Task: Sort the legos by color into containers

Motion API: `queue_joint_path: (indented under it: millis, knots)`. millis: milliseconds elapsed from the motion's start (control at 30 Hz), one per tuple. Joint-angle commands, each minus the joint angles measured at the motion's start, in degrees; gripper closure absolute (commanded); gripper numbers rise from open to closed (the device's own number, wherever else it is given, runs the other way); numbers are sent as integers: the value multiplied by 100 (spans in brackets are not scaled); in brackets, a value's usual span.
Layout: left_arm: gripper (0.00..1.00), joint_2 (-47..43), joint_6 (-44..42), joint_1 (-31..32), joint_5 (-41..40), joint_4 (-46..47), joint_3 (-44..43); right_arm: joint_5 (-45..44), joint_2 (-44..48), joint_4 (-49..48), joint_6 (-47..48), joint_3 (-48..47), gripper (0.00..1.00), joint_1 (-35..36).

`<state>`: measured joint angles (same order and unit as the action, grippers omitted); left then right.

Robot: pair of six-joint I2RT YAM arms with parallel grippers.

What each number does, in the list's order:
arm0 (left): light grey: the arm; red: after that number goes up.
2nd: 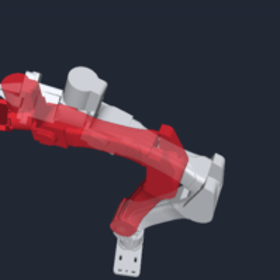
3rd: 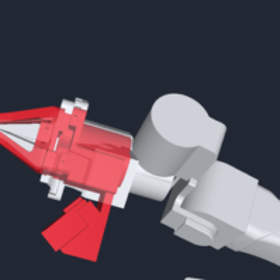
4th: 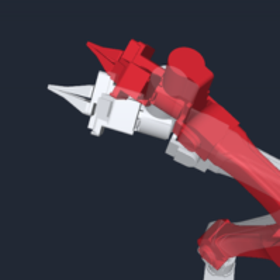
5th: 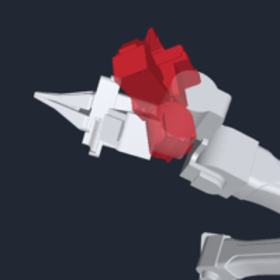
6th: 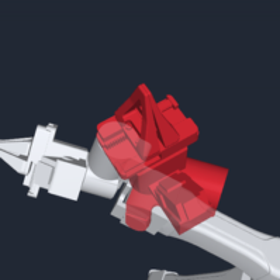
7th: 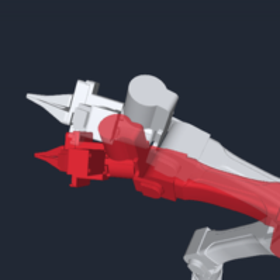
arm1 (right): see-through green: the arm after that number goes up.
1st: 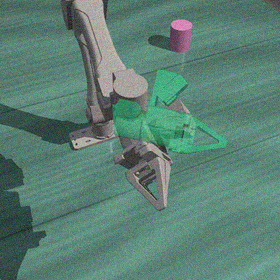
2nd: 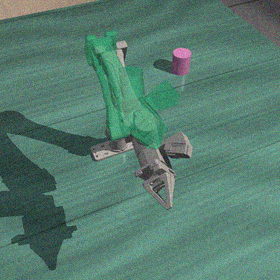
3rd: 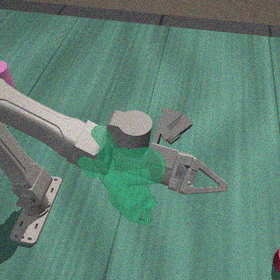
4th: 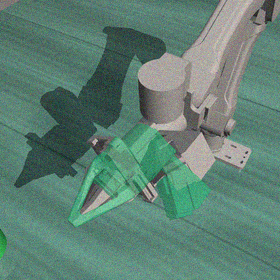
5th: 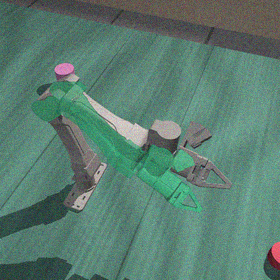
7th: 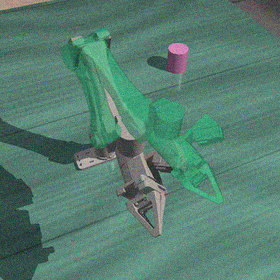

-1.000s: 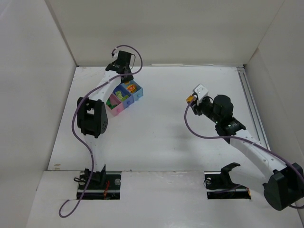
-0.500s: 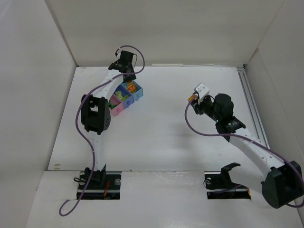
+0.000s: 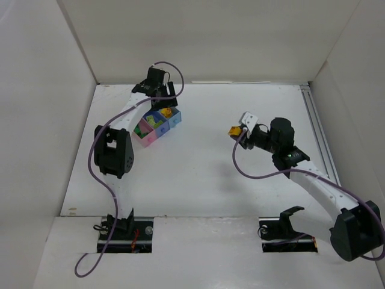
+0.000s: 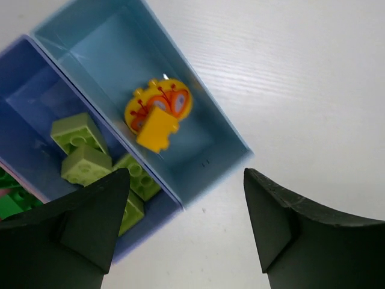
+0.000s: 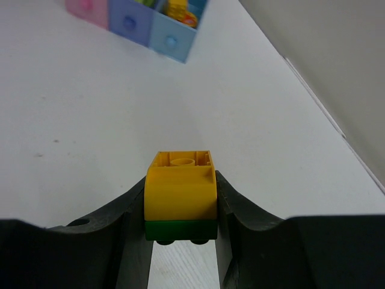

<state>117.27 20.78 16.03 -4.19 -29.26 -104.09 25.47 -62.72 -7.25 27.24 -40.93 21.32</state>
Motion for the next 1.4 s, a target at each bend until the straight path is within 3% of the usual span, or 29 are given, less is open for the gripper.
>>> queue_joint_path:
  millis: [0,200,367,500,667,800,967,1100,1167,1233,1300,1367]
  knots:
    - [26,-1179,-415,49,1276,489,371,1700,32,-190,518,-293,100,-40]
    - [16,-2969,-1444,470,3623,2124,2312,3811,-205,-190,730,-469,100,-216]
    - [9,-3965,-2024,1286,3785,2714,3542,4878,-592,-190,580,-854,100,-357]
    - [6,-4458,-2200,1964,3653,3047,4019,5529,-969,-58,440,-1013,100,-357]
    - [1,-4792,-2262,2518,2934,3014,4204,5662,-1049,188,264,-1207,100,-243]
    - [1,-4793,-2464,2790,2932,2873,4204,5399,-1049,188,-122,-1313,100,-41]
    - [13,-4731,-2464,3099,2466,2794,4143,5004,-1049,276,-518,-1436,100,214]
    - [33,-4731,-2464,3160,2256,2741,4143,4835,-1049,276,-685,-1383,100,267]
    - [52,-4792,-2464,3160,2255,2741,4143,4835,-1049,276,-747,-1383,100,319]
    - [60,-4845,-2464,3160,2255,2793,4143,4835,-1049,276,-747,-1383,100,320]
    - [63,-4907,-2464,3160,2317,2794,4204,4914,-1049,329,-747,-1269,100,320]
    - [59,-5108,-2464,3213,2387,2846,4283,5028,-1049,329,-554,-1216,100,320]
